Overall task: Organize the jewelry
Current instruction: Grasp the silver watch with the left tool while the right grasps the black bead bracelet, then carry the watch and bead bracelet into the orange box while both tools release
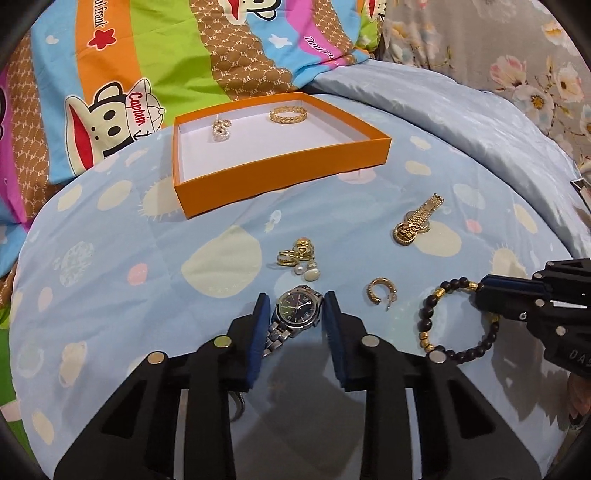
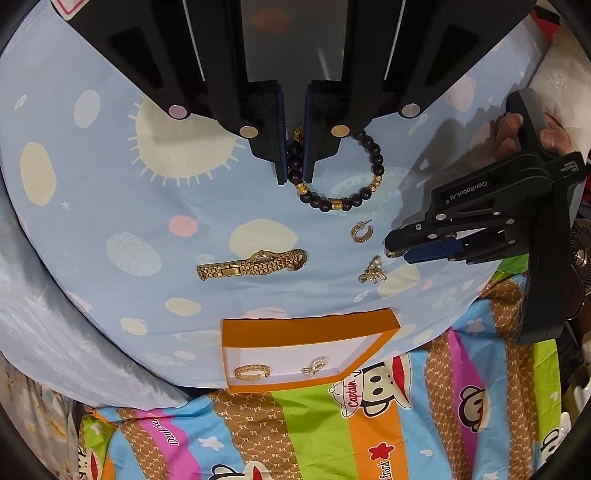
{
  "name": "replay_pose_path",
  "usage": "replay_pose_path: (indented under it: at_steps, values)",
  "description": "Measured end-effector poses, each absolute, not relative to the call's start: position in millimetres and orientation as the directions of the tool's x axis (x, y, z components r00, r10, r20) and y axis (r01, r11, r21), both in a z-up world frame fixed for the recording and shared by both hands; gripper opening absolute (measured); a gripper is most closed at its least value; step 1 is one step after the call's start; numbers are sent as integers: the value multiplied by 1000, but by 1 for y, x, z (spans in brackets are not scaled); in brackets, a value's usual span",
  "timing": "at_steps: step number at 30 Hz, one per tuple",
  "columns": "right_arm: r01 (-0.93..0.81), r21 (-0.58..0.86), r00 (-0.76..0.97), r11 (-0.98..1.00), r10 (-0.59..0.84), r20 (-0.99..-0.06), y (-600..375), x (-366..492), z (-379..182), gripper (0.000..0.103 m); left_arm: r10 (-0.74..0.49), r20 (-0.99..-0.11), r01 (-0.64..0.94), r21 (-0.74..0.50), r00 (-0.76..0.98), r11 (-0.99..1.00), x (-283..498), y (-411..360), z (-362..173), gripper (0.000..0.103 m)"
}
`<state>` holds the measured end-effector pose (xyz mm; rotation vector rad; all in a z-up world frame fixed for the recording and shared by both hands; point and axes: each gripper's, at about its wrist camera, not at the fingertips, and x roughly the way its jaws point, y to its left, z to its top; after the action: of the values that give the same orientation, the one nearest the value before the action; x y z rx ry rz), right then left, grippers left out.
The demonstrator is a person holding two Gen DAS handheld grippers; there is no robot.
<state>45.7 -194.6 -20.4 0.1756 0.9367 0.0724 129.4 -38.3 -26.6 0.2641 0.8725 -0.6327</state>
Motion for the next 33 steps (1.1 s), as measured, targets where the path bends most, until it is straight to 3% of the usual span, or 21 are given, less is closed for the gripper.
replay_pose_path:
  at_steps: [10,19,27,33]
  values:
    - [10,189,645,982,138,-751,-198,41,2,7,-460,-744,549,-150,485,822,108,-28,-10,24]
    - [-27,178,744,984,139,-654,-207,47,58,7,-484,-677,525,-167,554,834,101,-19,45,24]
    - [-79,150,808,986,152,-570,-210,104,106,7,-446,-600,494,-96,664,864,148,-35,93,24]
    - [-100,243,772,965,229,-593,-215,178,99,7,-397,-626,445,-88,671,891,214,-52,83,24]
